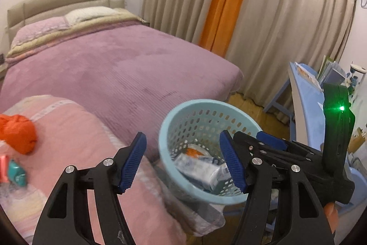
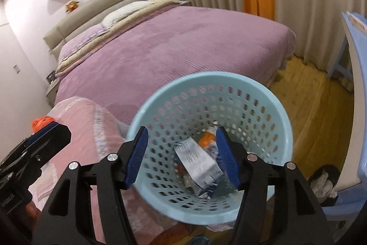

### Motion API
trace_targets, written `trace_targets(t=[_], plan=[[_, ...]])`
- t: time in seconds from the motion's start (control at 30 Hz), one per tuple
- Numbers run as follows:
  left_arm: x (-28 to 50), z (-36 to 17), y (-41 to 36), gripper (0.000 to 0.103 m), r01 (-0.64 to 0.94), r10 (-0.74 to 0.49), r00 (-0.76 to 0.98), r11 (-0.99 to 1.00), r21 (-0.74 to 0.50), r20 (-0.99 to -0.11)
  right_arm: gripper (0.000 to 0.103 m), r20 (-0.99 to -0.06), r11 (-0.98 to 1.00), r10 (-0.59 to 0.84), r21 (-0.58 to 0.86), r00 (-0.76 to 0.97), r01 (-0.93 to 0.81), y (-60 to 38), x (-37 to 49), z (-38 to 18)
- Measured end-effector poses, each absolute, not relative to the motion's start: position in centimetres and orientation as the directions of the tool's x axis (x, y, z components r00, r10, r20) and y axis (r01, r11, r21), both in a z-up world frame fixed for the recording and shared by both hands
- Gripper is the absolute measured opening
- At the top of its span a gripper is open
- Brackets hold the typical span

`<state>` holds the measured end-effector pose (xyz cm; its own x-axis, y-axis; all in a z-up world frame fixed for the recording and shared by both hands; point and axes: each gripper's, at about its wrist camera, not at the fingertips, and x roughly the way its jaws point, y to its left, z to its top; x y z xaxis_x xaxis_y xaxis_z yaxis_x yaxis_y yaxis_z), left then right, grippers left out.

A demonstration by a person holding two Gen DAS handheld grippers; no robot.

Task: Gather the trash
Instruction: 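Carry both white cartons to the blue basket and release them, then grasp the brown cardboard box with the left tool while the right tool grasps the orange bag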

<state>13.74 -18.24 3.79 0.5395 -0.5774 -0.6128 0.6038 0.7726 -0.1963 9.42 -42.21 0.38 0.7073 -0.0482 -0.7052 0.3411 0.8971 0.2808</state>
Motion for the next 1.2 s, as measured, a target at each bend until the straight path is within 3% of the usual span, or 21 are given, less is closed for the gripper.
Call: trace_targets(t=[0.3,0.53,0.9,1.03,1.2], plan=[[12.2,6.2,-9.9,0.064,0.515,-0.536,0.641,0.831,-0.211,-0.549,0.058,-0.664,0.953,0.049,0.254,0.746,0.164,-34.4,10.8,3.0],[12.7,6.9,-0.9,0.064,0.368,-0.418,0.735,0.907,-0.203,-0.534,0.058,-0.651,0.975,0.135,0.222,0.747,0.017,-27.7,13.0,3.9],[19.0,3.7,13.2,0.065,0.13,-0.256,0.754,0.961,-0.244,-0.605,0.058,-0.621,0.958,0.285,0.174,0.73,-0.226,-16.8,19.5,4.2],[22.0,1.7,17.0,0.065,0.105,-0.264,0.721,0.956,-0.275,-0.641,0.058,-0.645,0.952,0.299,0.152,0.703,-0.265,-13.8,23.5,3.0],[24.8,-0.5,18.6,0.07,0.175,-0.344,0.657,0.935,-0.309,-0.671,0.073,-0.664,0.942,0.32,0.143,0.676,-0.305,-11.0,26.6,1.4]])
